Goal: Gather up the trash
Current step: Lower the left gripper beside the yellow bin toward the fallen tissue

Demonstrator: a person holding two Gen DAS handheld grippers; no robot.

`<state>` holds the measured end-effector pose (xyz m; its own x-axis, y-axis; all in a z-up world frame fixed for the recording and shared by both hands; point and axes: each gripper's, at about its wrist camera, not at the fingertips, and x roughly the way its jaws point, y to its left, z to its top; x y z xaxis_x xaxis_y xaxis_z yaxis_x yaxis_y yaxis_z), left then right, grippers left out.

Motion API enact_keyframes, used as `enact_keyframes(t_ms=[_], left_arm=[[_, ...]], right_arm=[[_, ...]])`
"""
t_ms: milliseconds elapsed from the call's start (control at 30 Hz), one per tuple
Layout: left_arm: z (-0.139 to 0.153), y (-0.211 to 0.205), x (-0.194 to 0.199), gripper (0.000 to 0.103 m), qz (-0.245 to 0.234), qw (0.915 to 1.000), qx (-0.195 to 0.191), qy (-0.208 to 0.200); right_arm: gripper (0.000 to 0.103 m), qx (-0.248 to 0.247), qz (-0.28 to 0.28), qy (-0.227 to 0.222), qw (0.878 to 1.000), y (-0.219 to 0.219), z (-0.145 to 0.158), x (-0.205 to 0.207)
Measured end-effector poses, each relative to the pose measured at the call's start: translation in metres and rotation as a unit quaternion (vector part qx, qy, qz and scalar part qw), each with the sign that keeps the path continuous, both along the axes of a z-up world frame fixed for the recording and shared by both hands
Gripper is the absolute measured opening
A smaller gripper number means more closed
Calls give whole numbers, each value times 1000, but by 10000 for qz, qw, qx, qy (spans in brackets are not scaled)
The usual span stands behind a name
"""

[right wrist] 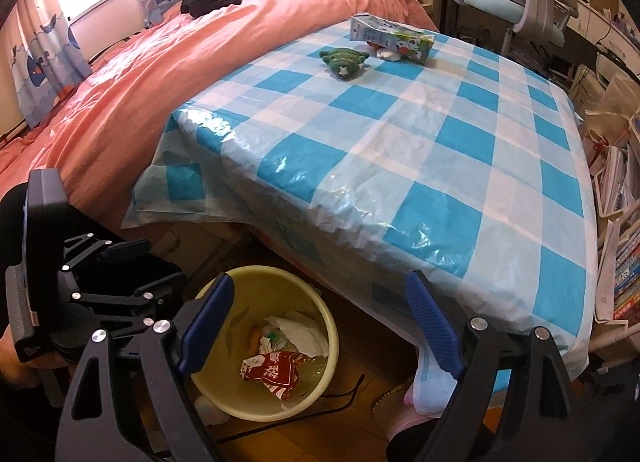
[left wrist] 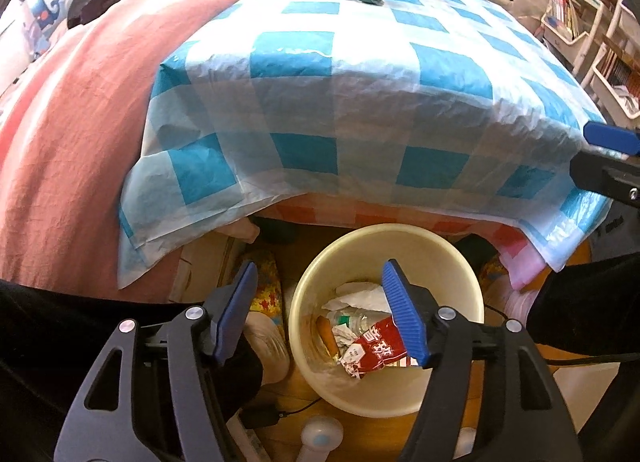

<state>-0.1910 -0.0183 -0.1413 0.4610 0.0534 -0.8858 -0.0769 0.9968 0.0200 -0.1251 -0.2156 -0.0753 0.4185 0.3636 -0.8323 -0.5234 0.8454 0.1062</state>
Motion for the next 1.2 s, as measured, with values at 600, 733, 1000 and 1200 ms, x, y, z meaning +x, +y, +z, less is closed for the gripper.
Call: enact_keyframes(t_ms=[600,733,1000,1200], left_arm=[[-13,43,0,64,827,9938,-695,273],[-10,42,-2,64,691,9946,-714,291],[-19,50,3,68,738,9929,-801,471],[-57,64,21,68,1119,9806,-1204,1064]], right_arm=[[85,139,-338,7,9993,-16,3,9],[85,173,-308,-82,9993,-10,12,11],[86,170,-184,-98,9996,2,14,13],[86,276,-72,-18,9996,12,15,19]])
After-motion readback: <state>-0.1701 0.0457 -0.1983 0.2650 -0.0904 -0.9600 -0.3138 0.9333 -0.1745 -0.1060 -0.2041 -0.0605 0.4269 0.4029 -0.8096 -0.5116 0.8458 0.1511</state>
